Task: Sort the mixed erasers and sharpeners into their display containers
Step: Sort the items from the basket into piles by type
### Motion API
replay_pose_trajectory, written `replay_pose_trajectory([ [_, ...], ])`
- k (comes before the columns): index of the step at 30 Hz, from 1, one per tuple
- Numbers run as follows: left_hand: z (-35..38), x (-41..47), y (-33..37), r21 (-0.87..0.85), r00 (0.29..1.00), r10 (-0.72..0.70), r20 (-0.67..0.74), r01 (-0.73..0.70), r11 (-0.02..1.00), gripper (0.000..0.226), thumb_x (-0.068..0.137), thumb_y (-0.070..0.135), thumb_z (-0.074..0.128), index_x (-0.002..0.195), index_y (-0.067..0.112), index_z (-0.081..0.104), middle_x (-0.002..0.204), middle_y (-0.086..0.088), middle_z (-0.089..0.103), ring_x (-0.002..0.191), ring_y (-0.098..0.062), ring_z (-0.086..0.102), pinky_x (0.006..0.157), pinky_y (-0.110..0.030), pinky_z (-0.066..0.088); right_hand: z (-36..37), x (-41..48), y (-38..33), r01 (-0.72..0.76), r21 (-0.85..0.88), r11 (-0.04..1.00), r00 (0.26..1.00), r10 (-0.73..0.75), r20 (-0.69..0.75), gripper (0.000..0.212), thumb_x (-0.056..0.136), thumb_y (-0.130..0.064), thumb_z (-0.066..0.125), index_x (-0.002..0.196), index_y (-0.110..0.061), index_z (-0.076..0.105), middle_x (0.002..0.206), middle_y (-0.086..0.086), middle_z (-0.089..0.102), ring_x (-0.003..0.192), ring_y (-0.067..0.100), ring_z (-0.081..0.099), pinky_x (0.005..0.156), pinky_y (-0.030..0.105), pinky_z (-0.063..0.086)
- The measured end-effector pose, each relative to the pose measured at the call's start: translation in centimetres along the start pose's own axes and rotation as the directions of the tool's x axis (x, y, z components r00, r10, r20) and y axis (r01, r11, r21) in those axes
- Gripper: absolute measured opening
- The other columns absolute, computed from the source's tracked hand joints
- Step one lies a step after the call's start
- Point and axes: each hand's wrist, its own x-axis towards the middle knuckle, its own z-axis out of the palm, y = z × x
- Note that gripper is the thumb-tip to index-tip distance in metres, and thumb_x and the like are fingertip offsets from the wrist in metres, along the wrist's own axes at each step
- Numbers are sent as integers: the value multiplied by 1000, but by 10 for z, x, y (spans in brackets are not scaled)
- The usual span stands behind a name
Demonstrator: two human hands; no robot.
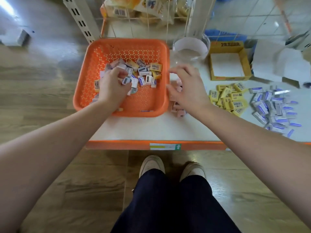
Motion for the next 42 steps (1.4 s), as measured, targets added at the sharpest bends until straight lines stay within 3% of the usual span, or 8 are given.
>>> replay_pose_trajectory([
  [4,-10,5,-19,132,995,-70,65,61,989,32,81,19,68,112,16,62,114,-5,62,105,-25,55,84,-28,38,23,12,-21,59,22,998,997,-60,46,40,83,-17,65,122,-9,59,124,11,53,119,26,47,97,17,26],
  [9,-20,11,-34,189,989,-87,118,64,980,33,84,15,64,117,15,60,122,-12,58,112,-30,51,92,-32,38,46,31,-31,134,-170,976,985,-113,127,41,85,-27,61,124,-15,57,126,8,53,120,28,47,100,40,36],
  [14,-18,17,-43,238,976,-10,218,-43,970,39,81,11,66,119,17,58,124,-10,57,115,-30,48,93,-32,36,59,55,-38,245,-383,891,946,-133,296,42,89,-32,56,129,-20,51,130,4,51,122,26,46,90,40,43],
  [17,-14,21,-47,301,956,35,292,-126,945,38,81,17,67,117,24,58,130,-5,55,124,-31,36,100,-39,35,64,69,-38,300,-485,821,912,-97,399,38,89,-27,55,126,-21,50,129,3,52,120,26,48,79,39,46],
  [22,-7,28,-48,316,963,73,260,-156,936,44,81,25,68,123,22,55,134,-2,53,126,-29,32,101,-39,33,75,81,-37,425,-458,781,830,-134,542,56,86,-18,60,138,-24,40,142,2,39,126,30,41,94,44,45],
  [26,1,39,-49,180,982,5,189,-40,983,40,87,28,63,126,26,57,126,1,58,122,-25,40,97,-34,35,89,82,-32,419,-442,793,796,-87,599,62,86,-25,62,141,-24,35,146,5,33,130,32,35,101,46,39],
  [33,13,43,-30,451,974,-115,195,15,893,43,90,37,58,131,45,47,137,-4,44,126,-33,29,97,-47,33,91,77,-32,403,-444,800,841,-133,524,39,91,-7,41,128,-14,49,134,11,43,120,35,45,91,44,42],
  [42,17,36,-30,458,987,-93,130,23,888,32,88,26,62,117,35,56,135,-3,45,127,-31,28,97,-47,27,91,79,-32,319,-406,856,876,-104,470,31,89,-14,50,119,-8,49,117,18,48,108,37,51,87,44,46],
])
